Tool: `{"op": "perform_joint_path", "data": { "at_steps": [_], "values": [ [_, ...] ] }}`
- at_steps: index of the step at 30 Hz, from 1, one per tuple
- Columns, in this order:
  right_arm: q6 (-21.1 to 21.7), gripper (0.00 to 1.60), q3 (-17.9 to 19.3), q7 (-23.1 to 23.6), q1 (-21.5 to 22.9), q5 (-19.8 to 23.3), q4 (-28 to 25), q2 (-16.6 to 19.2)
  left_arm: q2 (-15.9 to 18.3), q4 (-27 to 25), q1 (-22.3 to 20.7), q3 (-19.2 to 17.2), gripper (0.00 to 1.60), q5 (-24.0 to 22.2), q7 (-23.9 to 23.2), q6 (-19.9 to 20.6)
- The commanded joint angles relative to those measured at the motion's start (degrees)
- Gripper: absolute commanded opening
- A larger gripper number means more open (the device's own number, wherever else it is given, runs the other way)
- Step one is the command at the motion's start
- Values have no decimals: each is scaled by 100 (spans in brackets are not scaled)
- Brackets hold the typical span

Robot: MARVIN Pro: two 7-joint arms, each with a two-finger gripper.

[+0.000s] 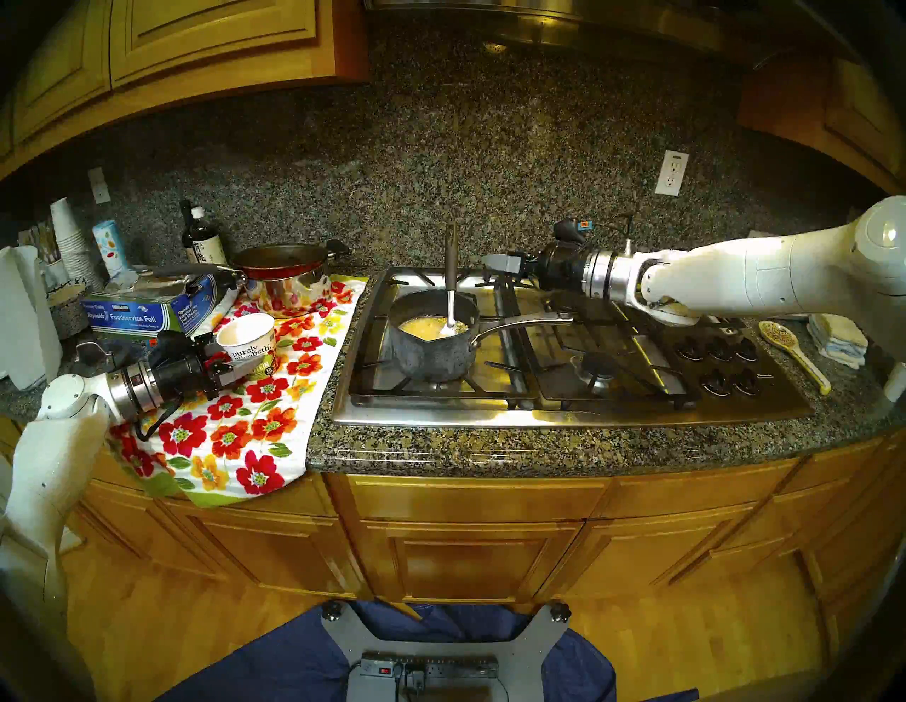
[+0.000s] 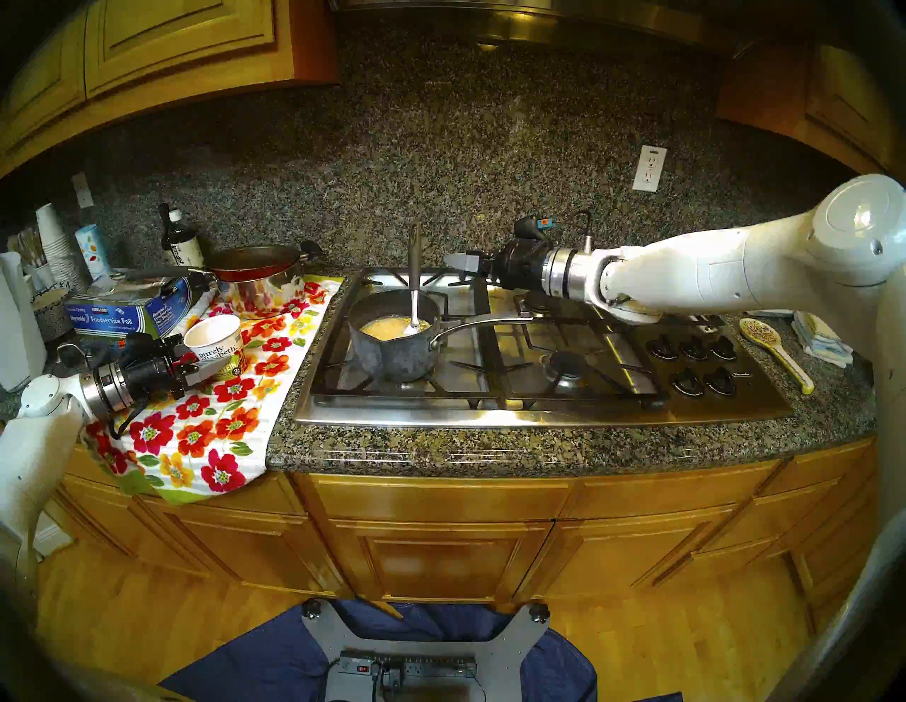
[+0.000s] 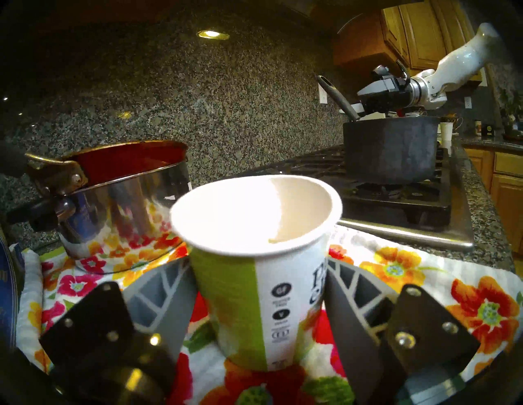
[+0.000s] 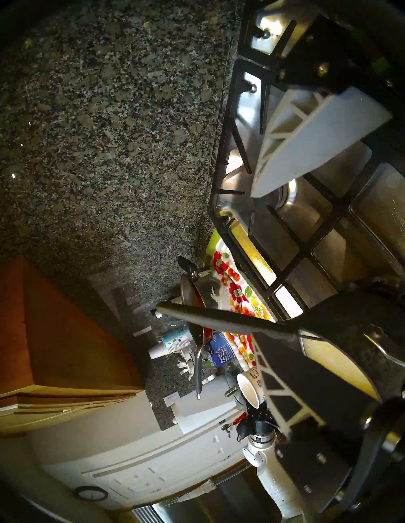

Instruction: Pour oats into pot and stir with a spoon

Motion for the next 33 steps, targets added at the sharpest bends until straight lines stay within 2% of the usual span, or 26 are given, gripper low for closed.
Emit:
{"op": "perform_joint_path", "data": {
  "at_steps": [1, 4, 9, 16, 23, 33],
  "values": [
    [-22, 160, 103, 5, 214, 25, 57, -7, 211, -346, -89, -126, 80, -7, -54, -21],
    [-22, 160, 103, 6, 213, 25, 58, -7, 242, -464, -68, -168, 94, -26, -68, 8],
    [-23, 160, 103, 7, 212, 25, 60, -8, 297, -677, -32, -243, 87, -75, -75, 81],
    [-23, 160, 102, 8, 210, 26, 61, -8, 369, -1062, -13, -327, 91, -80, -74, 207],
    [-23, 160, 101, 8, 212, 27, 60, -9, 414, -1326, -24, -370, 87, -39, 26, 376],
    [-24, 160, 101, 10, 208, 27, 64, -10, 601, -1519, -438, -217, 80, 164, 65, 701]
  ]
}}
